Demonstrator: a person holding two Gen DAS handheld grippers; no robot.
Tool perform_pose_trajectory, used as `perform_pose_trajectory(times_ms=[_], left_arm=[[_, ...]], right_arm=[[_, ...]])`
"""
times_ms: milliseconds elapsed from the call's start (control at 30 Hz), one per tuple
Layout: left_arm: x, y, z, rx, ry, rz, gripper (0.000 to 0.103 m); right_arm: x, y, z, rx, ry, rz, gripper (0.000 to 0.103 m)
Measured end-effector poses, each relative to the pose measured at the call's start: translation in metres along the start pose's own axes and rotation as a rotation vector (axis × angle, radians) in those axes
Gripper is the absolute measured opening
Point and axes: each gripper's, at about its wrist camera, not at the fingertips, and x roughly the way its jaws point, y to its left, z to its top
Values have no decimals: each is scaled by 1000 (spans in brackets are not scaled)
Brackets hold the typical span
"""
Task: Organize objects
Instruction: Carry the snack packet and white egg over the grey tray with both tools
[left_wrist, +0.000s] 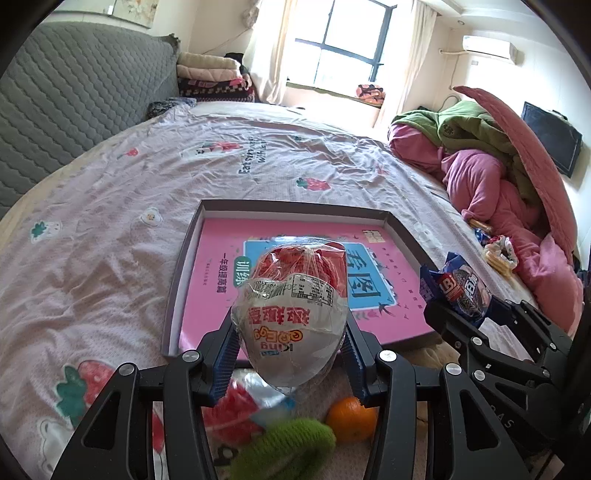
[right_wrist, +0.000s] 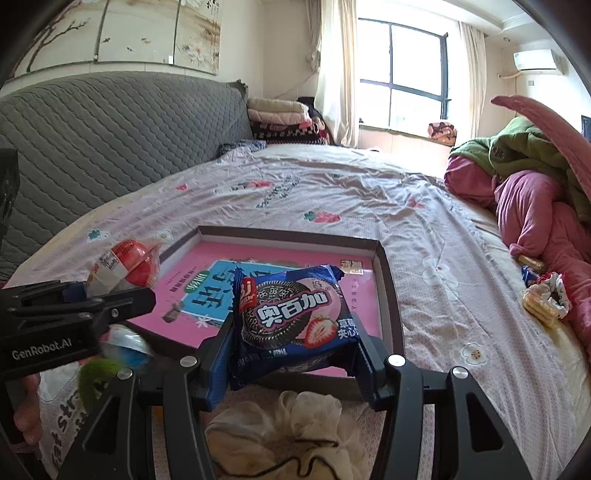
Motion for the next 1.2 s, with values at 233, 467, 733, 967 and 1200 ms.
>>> perform_pose_trajectory(times_ms=[233, 467, 733, 967, 1200], left_arm=[[20, 8, 12, -22, 33, 0, 52], [44, 9, 16, -15, 73, 28, 52], [68, 10, 15, -8, 149, 60, 52], [81, 15, 11, -24, 197, 61, 52], [85, 18, 10, -41, 219, 53, 52]], right_arm=[[25, -9, 4, 17, 60, -3, 56], [44, -14, 3, 13, 108, -6, 56], [58, -19, 1, 16, 152, -20, 56], [65, -19, -3, 15, 176, -42, 56], [70, -21, -5, 25, 195, -52, 56]])
